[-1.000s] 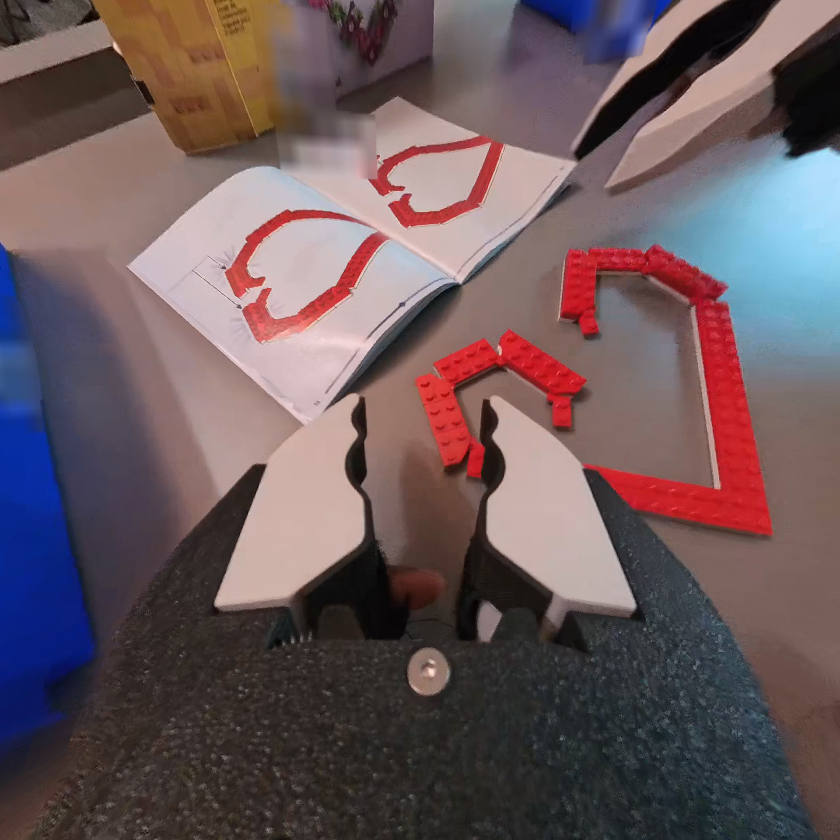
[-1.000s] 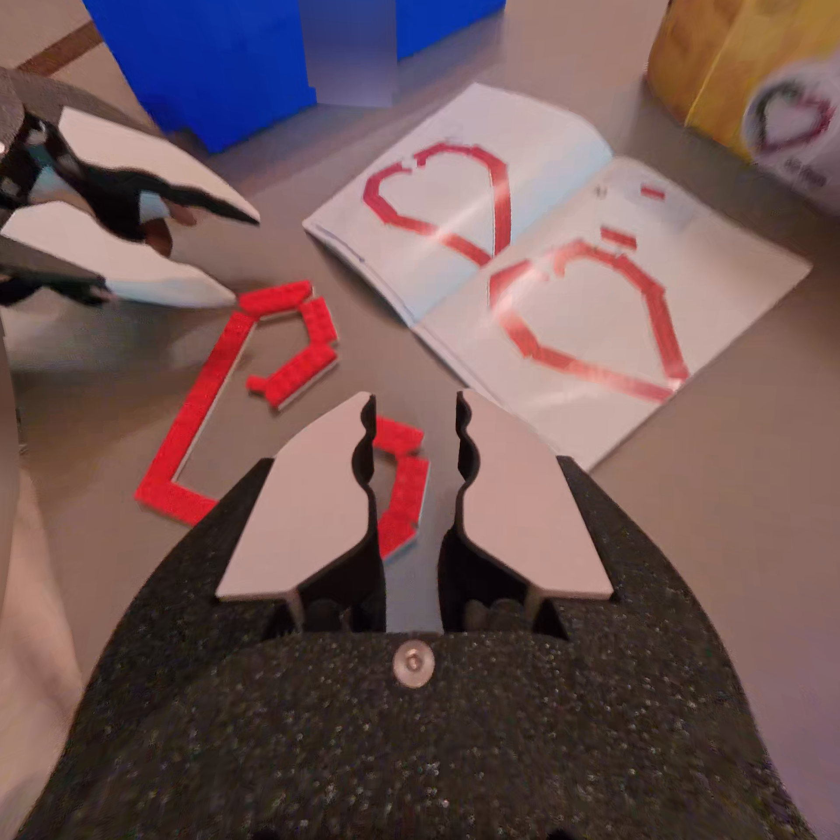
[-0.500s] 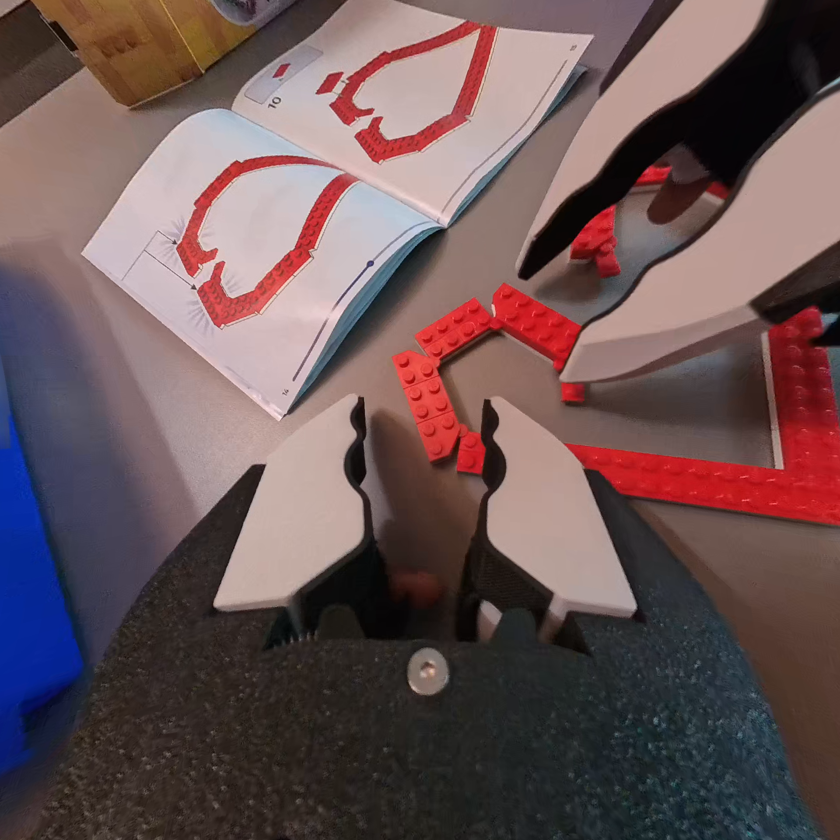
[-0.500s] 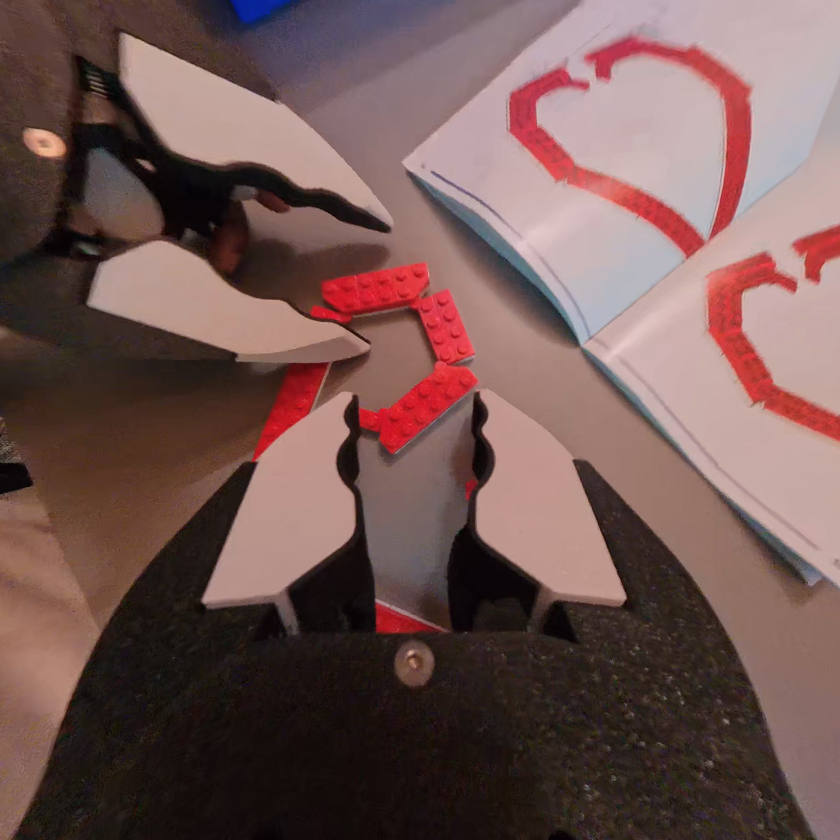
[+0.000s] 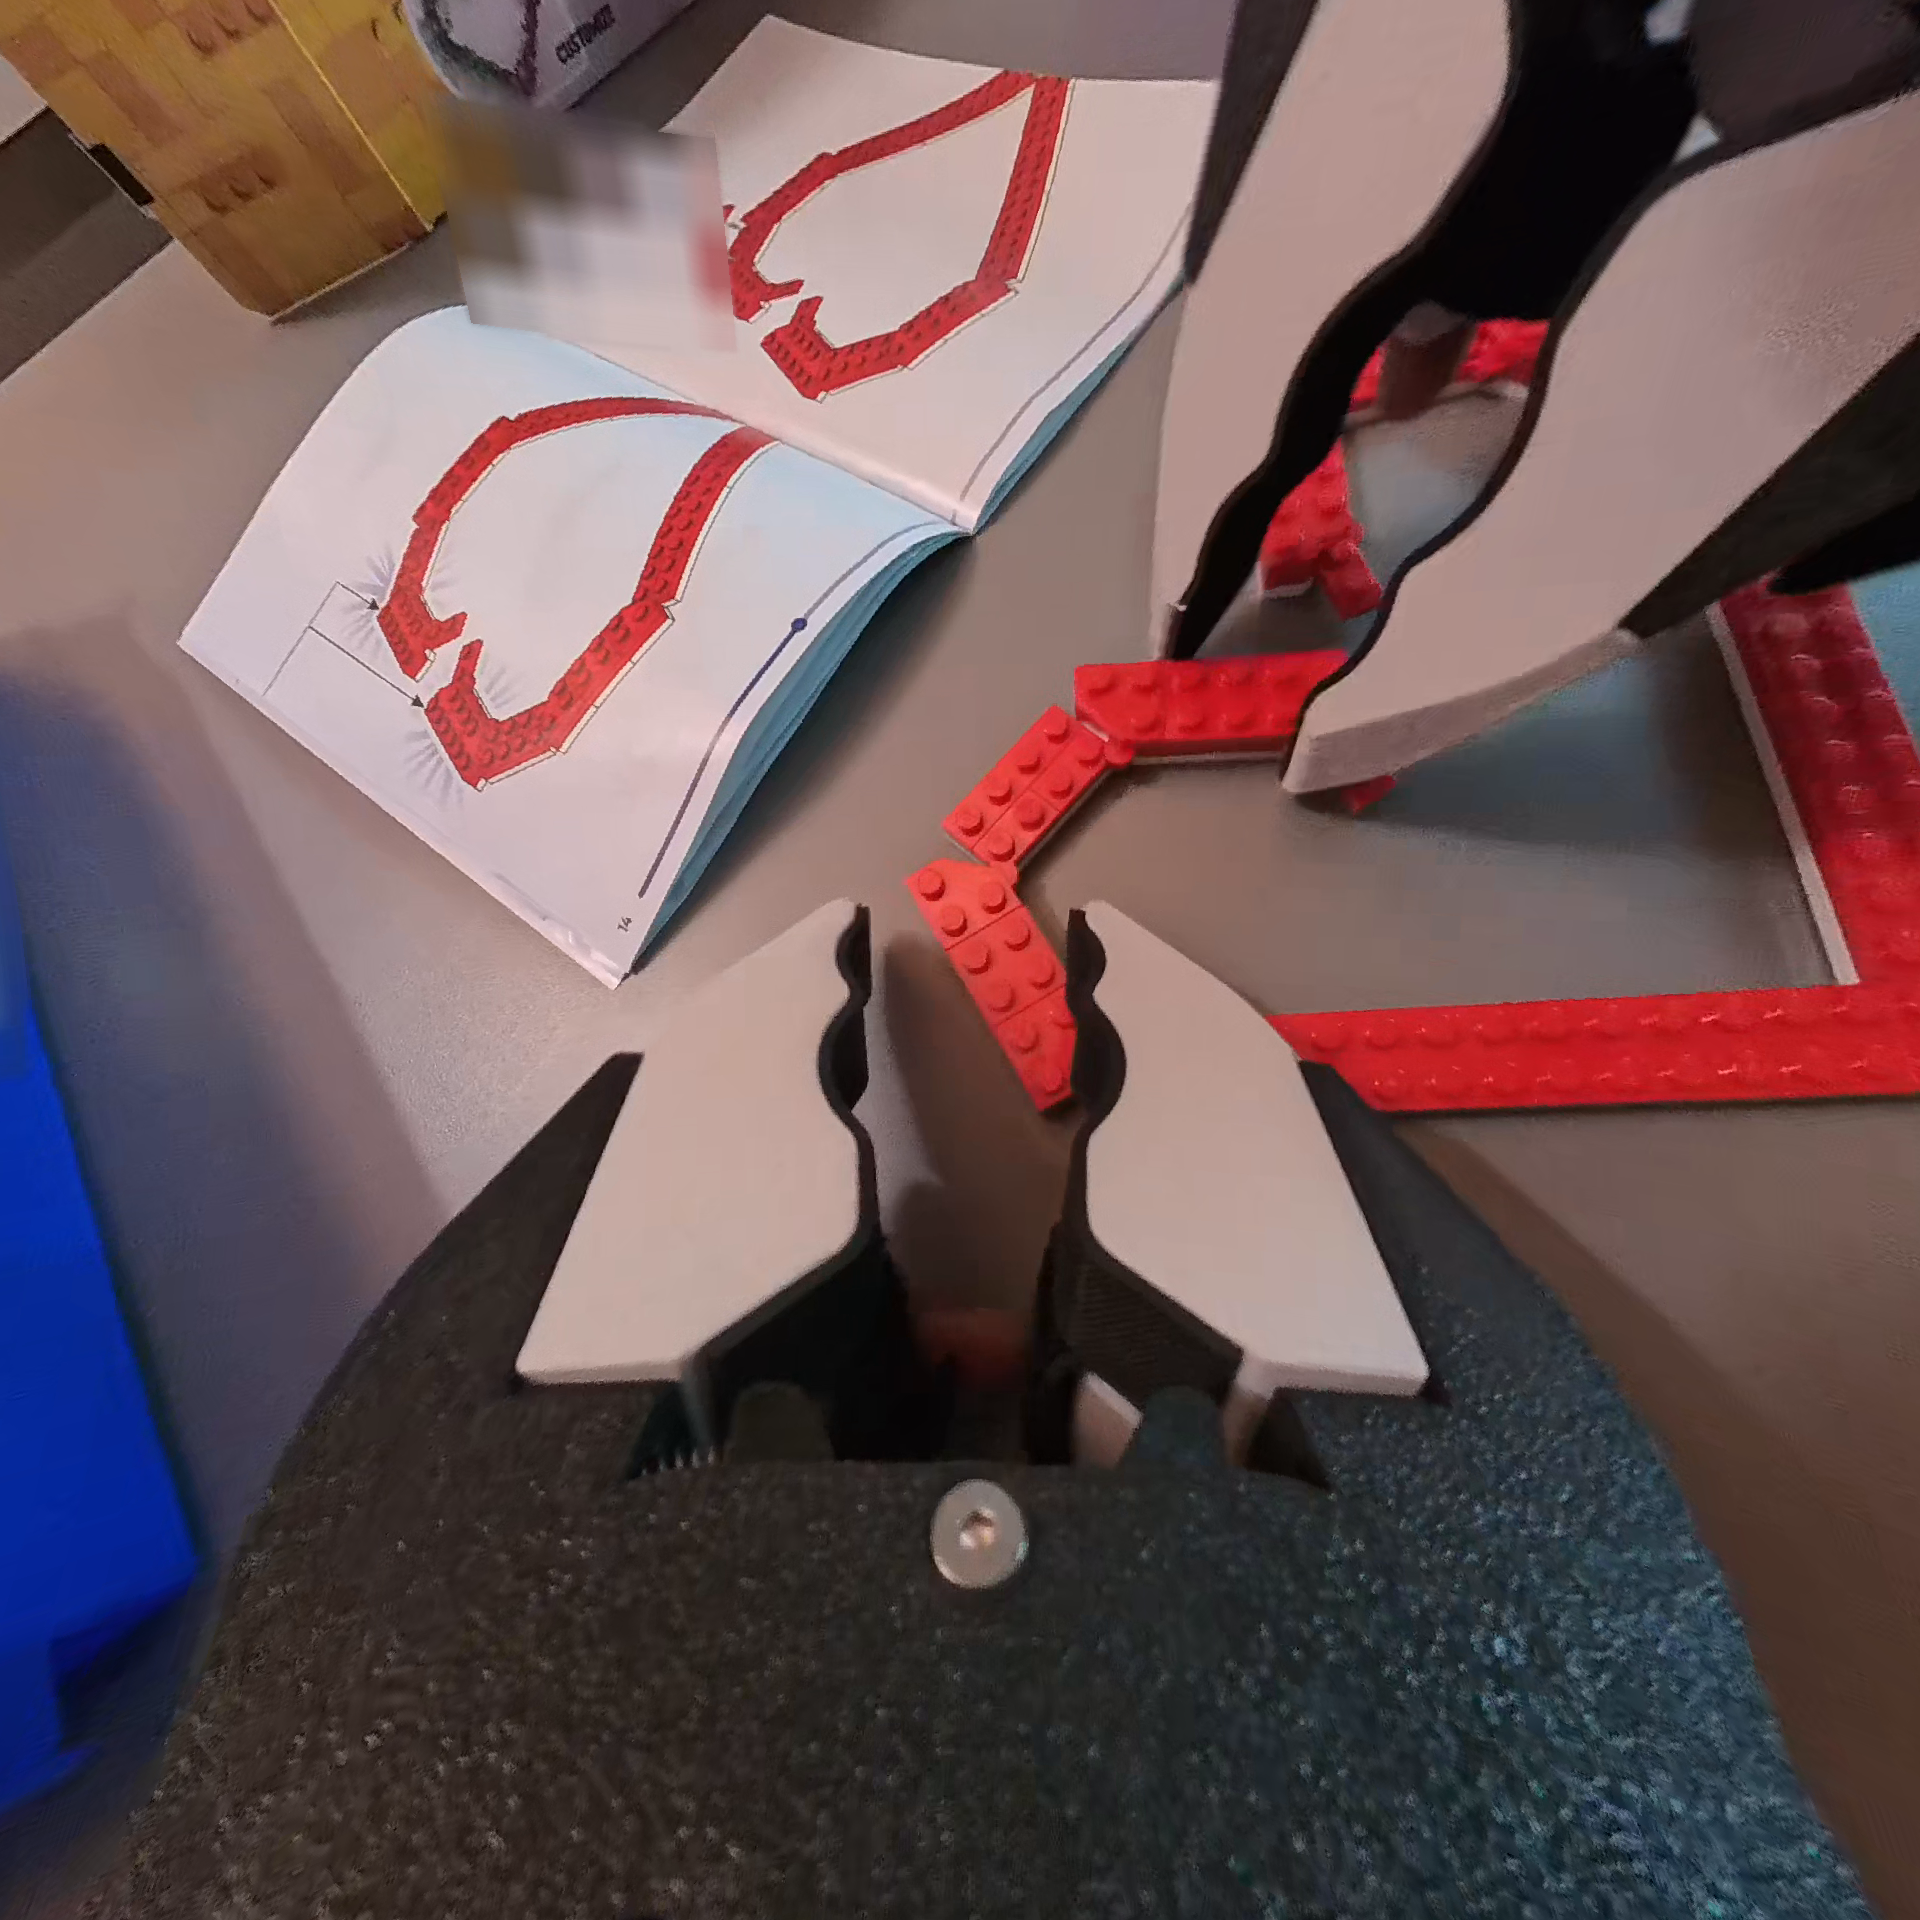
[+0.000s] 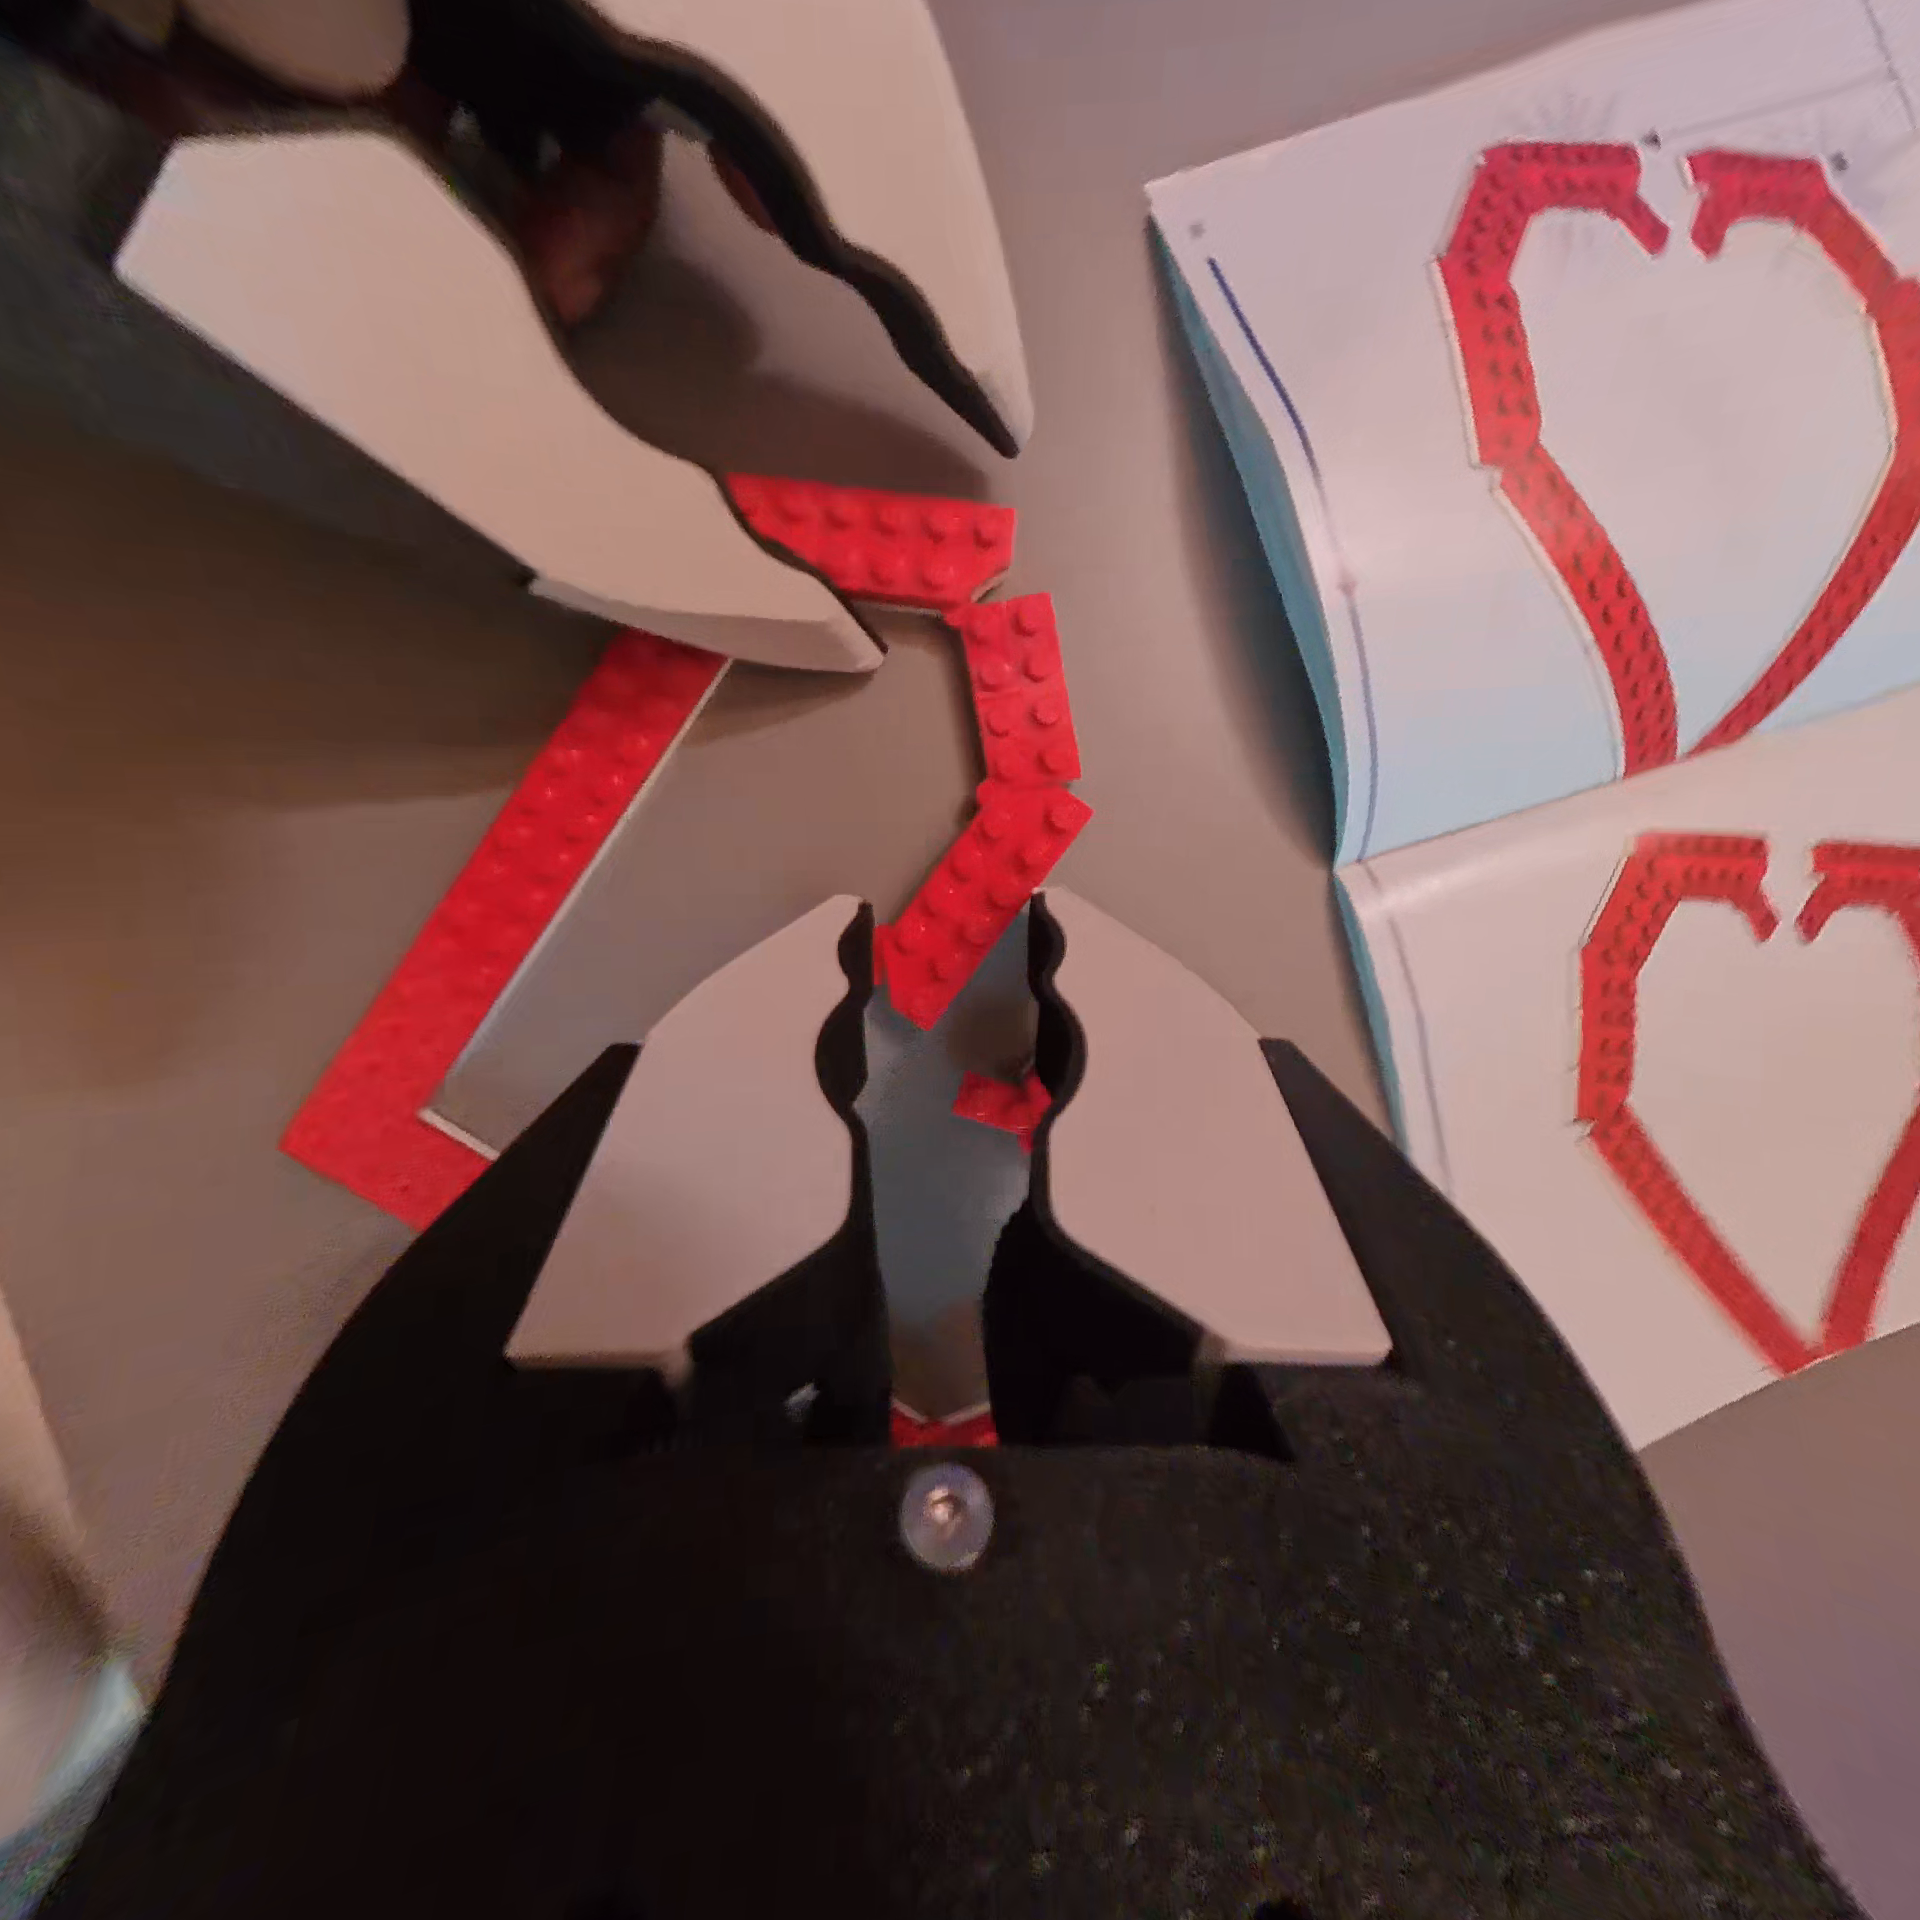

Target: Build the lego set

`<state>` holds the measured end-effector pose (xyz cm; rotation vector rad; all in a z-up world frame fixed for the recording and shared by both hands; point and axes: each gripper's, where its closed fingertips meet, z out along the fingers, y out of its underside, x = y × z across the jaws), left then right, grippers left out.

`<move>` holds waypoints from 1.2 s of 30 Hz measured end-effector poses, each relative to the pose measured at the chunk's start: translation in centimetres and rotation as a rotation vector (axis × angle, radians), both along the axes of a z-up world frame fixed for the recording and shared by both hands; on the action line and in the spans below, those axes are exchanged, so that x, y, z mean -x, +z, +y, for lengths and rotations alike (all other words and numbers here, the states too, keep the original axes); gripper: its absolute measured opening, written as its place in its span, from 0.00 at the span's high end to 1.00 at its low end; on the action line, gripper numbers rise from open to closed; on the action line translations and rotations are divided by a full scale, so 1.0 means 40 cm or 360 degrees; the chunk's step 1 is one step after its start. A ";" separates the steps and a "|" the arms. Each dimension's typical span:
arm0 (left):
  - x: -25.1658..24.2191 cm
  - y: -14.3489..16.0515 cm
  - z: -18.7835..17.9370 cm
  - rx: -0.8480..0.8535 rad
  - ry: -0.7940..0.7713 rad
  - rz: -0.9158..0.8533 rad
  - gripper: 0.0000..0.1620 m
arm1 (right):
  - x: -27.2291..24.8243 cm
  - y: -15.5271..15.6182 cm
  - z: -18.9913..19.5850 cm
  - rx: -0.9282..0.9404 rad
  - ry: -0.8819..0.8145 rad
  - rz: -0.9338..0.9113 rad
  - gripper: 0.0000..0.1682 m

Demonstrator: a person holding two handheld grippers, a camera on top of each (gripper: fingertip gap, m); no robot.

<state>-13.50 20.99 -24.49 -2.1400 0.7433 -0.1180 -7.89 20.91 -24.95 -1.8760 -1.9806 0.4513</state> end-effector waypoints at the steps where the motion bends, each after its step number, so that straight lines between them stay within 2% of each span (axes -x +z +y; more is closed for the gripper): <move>1: -0.002 0.000 -0.002 -0.0004 -0.0012 0.0006 0.79 | 0.000 0.001 0.002 -0.0049 0.0087 -0.0019 0.83; 5: -0.005 0.000 -0.003 -0.0017 -0.0026 0.0022 0.81 | 0.007 0.003 0.017 -0.0236 0.0365 -0.0049 0.83; 9: -0.005 0.001 -0.003 -0.0011 -0.0027 0.0017 0.81 | 0.012 0.004 0.021 -0.0185 0.0475 0.0030 0.83; 11: -0.005 0.001 -0.003 -0.0010 -0.0027 0.0016 0.81 | 0.014 0.010 0.028 -0.0126 0.0440 0.0104 0.83; 14: -0.003 0.002 -0.002 -0.0017 -0.0013 0.0022 0.79 | 0.001 0.065 0.046 0.0022 0.0255 0.0331 0.78; 18: 0.016 0.016 0.003 -0.0081 -0.0027 0.0119 0.74 | -0.091 0.123 0.076 0.0059 0.0114 0.0525 0.79; 22: 0.001 0.079 0.021 -0.0276 -0.0234 0.0194 0.68 | -0.145 0.090 0.066 -0.0081 0.0299 0.0434 0.75; 25: -0.014 0.068 0.038 -0.0263 -0.0440 0.0373 0.63 | -0.131 0.060 0.084 -0.0180 0.0469 0.0349 0.74; 28: -0.016 0.037 0.056 -0.0176 -0.0506 0.0419 0.65 | -0.118 0.036 0.108 -0.0121 0.0565 0.0256 0.73; 32: -0.037 0.028 0.058 -0.0138 -0.0535 0.0287 0.69 | -0.107 0.006 0.110 -0.0048 0.0644 0.0183 0.74; 33: -0.037 0.022 0.060 -0.0124 -0.0529 0.0275 0.70 | -0.105 -0.001 0.106 -0.0050 0.0670 0.0176 0.75; 35: -0.044 0.013 0.057 -0.0095 -0.0546 0.0230 0.75 | -0.098 0.000 0.112 -0.0064 0.0648 0.0209 0.86; 36: -0.049 0.010 0.054 -0.0083 -0.0558 0.0201 0.75 | -0.099 -0.001 0.117 -0.0074 0.0619 0.0211 0.86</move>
